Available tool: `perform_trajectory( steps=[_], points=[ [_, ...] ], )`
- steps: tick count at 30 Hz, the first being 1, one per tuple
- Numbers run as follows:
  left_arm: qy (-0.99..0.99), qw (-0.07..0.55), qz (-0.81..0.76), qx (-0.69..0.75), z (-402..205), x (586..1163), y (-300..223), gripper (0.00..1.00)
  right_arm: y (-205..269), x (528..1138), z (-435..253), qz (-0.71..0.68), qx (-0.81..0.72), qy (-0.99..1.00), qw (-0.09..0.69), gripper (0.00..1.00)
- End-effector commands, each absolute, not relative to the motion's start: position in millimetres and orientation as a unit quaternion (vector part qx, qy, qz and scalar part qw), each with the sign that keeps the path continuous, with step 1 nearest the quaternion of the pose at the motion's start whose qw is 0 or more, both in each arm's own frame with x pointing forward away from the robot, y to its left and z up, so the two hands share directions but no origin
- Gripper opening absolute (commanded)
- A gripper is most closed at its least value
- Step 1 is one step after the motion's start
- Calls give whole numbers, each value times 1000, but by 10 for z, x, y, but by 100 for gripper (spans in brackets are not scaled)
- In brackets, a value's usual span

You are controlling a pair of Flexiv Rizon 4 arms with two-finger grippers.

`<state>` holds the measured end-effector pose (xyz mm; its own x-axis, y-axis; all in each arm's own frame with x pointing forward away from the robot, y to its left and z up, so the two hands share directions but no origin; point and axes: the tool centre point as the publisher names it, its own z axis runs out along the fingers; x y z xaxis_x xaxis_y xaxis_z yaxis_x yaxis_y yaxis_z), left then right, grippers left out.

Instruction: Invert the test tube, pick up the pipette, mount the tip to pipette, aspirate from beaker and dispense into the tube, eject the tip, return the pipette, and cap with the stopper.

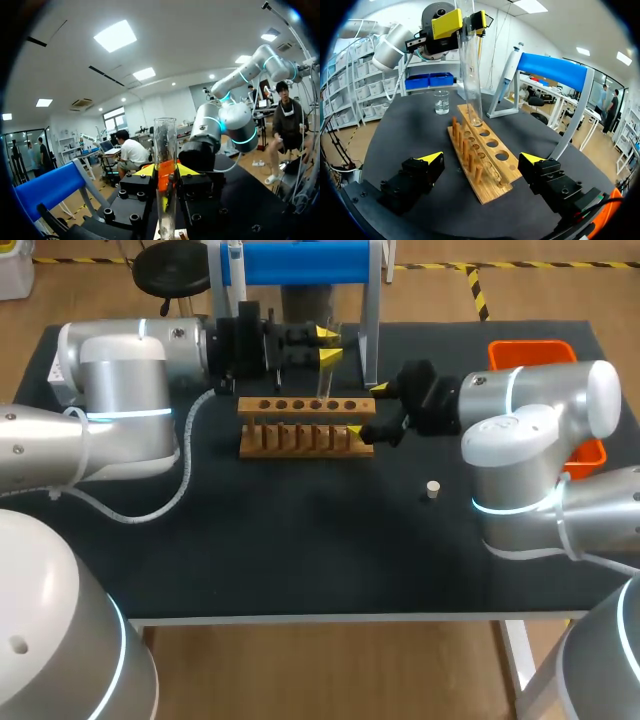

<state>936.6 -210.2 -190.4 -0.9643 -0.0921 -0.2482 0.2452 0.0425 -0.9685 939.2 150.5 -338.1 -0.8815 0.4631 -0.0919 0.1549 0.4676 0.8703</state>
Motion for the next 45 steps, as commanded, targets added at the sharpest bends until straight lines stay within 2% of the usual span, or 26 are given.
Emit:
perform_trajectory(
  steps=[1, 13, 21, 45],
  points=[
    [713, 121, -689, 54, -1898, 9373, -2103, 0, 1504, 9386, -3386, 483, 184, 841, 161, 100],
    [713, 120, -689, 53, -1897, 9380, -2104, 0, 1504, 9386, -3386, 483, 184, 841, 161, 100],
    [722, 85, -686, 22, -1919, 9464, -2103, 0, 1504, 9386, -3386, 483, 184, 841, 161, 100],
    [702, 78, -708, -11, -2032, 9732, -1951, 0, 1504, 9386, -3386, 483, 184, 841, 161, 100]
  ],
)
